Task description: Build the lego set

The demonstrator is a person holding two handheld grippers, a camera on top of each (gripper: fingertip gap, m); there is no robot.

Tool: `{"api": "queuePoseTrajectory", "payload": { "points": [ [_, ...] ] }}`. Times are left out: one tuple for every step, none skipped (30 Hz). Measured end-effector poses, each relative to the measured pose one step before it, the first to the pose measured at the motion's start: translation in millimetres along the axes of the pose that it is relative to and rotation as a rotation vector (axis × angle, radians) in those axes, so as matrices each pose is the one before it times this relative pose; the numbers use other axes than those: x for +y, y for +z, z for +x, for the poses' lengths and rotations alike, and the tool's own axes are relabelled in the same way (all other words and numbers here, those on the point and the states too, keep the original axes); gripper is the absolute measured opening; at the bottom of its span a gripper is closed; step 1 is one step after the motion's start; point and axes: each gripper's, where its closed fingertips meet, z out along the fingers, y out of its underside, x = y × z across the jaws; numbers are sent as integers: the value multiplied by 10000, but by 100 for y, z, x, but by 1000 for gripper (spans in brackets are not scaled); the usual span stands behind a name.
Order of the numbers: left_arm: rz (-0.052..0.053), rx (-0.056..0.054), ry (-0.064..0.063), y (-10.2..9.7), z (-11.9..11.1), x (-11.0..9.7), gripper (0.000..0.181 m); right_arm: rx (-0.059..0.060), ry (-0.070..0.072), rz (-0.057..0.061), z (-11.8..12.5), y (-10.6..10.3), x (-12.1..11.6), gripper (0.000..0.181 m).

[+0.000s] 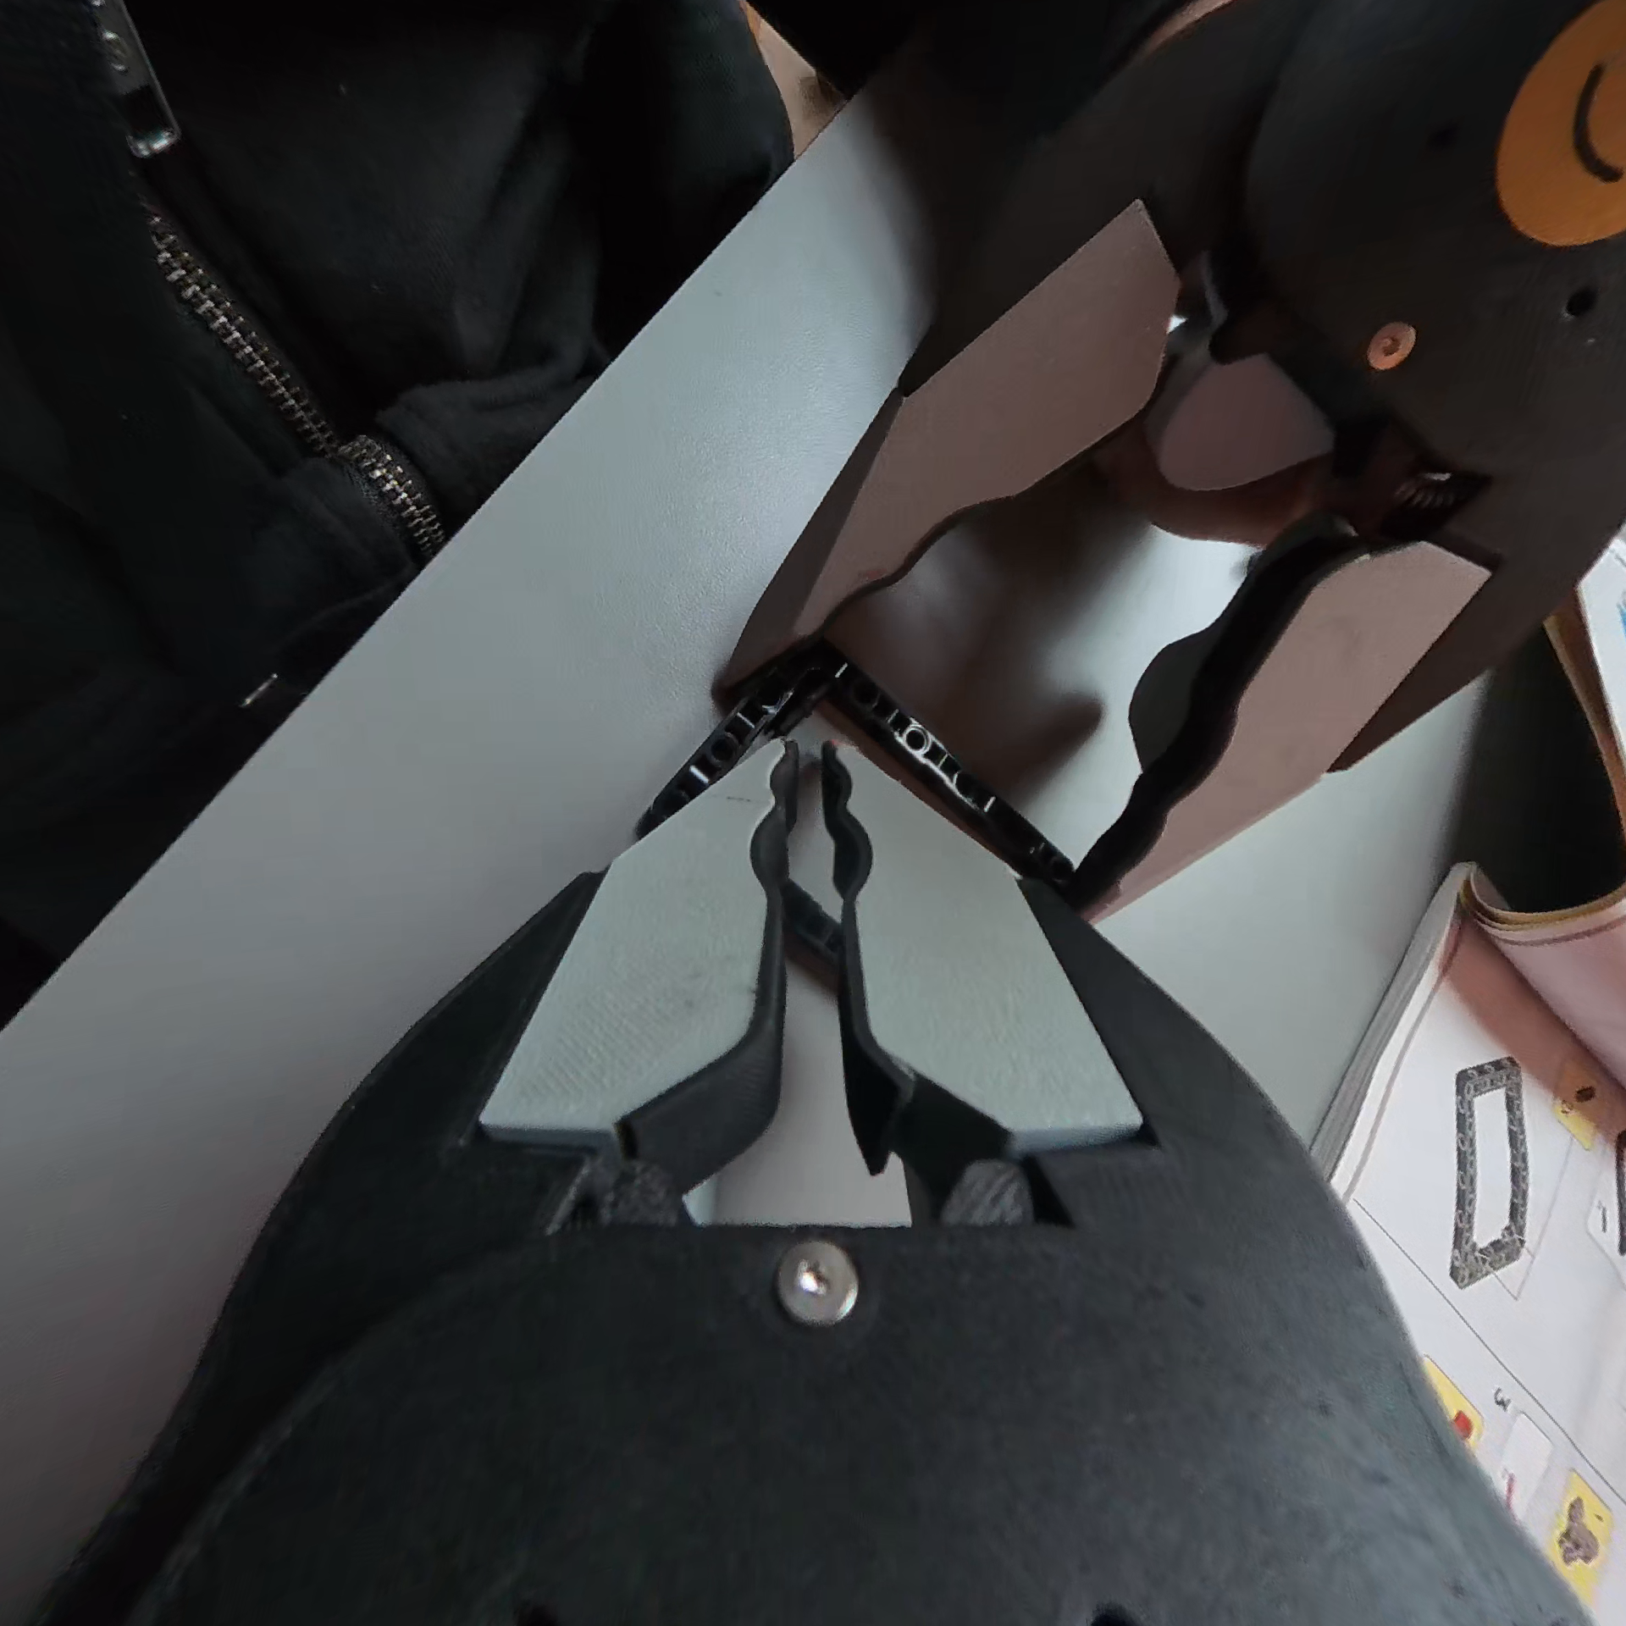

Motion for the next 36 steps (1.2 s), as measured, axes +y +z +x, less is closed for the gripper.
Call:
{"api": "queuePoseTrajectory", "payload": {
  "points": [
    [0,19,9,11,-6,-10,93,33,-98,19,-35,-88,67,2],
    [0,12,12,10,4,-10,93,-34,-112,26,-96,-102,57,2],
    [1,7,8,4,-4,-5,93,-64,-103,41,-86,-71,43,2],
    [0,10,7,10,6,-9,93,-57,-82,67,31,-28,-1,3],
    [1,10,8,18,-13,-17,93,-122,-35,73,25,27,-32,4],
    [0,-1,11,20,-15,-19,93,-156,35,90,37,62,-89,6],
    [-1,9,7,22,-8,-20,93,-126,53,97,82,94,-126,10],
    [0,14,-1,11,-5,-10,93,-97,23,45,82,61,-59,11],
    [1,-1,4,7,0,-7,93,-122,-25,33,-1,40,-25,10],
    [0,1,0,0,2,0,93,-107,-29,46,-33,5,-9,10],
    [0,3,0,0,4,0,93,-91,18,80,-7,0,-27,11],
    [-4,8,9,5,-12,-2,93,-54,71,134,53,-3,-46,12],
    [1,13,4,11,12,-11,93,-65,83,107,44,46,27,13],
    [1,5,-3,-2,-4,1,93,-76,72,79,-25,24,-18,12],
    [1,-7,6,3,-1,-4,93,-28,24,10,-65,3,1,11],
    [1,-10,11,6,5,-6,93,46,-60,-13,-85,-4,1,9],
    [2,1,3,-5,-6,3,93,88,-108,6,-82,-10,-1,8],
    [2,11,-1,5,8,-6,93,86,-144,15,-64,-17,5,6],
    [-2,20,16,19,4,-3,93,116,-142,-31,51,-25,27,7],
    [2,27,13,15,16,-16,93,-1,-77,-63,-20,-34,60,5],
    [0,14,7,7,-3,-7,93,-158,71,-21,-129,-8,55,1],
    [1,6,8,17,21,-3,93,-106,287,-33,49,-40,156,0],
    [8,-7,37,23,40,-14,93,48,318,35,327,-56,157,0],
    [5,-3,36,56,46,-57,93,93,187,158,317,-108,-87,0],
    [-3,40,17,64,85,-59,93,-36,41,132,10,-117,-202,0],
    [-2,15,1,50,14,-46,93,3,-33,45,-43,-73,-48,0],
    [-1,0,-23,33,-26,-31,93,69,-59,28,-10,-55,18,0],
    [-1,-2,-2,13,-14,-11,93,38,-113,49,-125,-78,-59,0],
    [4,-5,-3,3,-5,-5,93,7,-134,81,-192,-74,-148,0],
    [-2,0,0,5,5,-3,93,-24,-88,18,-192,-24,-76,0],
    [1,0,0,1,0,-2,93,-97,-28,-68,-223,50,52,0],
    [-2,4,-3,-11,-6,-2,93,-91,34,-96,-149,83,84,0],
    [-1,2,-3,-1,5,1,93,-89,64,-50,-90,49,36,0],
    [0,-2,2,0,-4,0,93,-102,66,-20,-97,44,-7,0],
    [0,0,1,7,0,7,93,-101,25,-34,-130,74,-5,0],
    [0,0,0,6,5,-5,93,-70,-31,-58,-181,130,-13,0]
  ]
}}
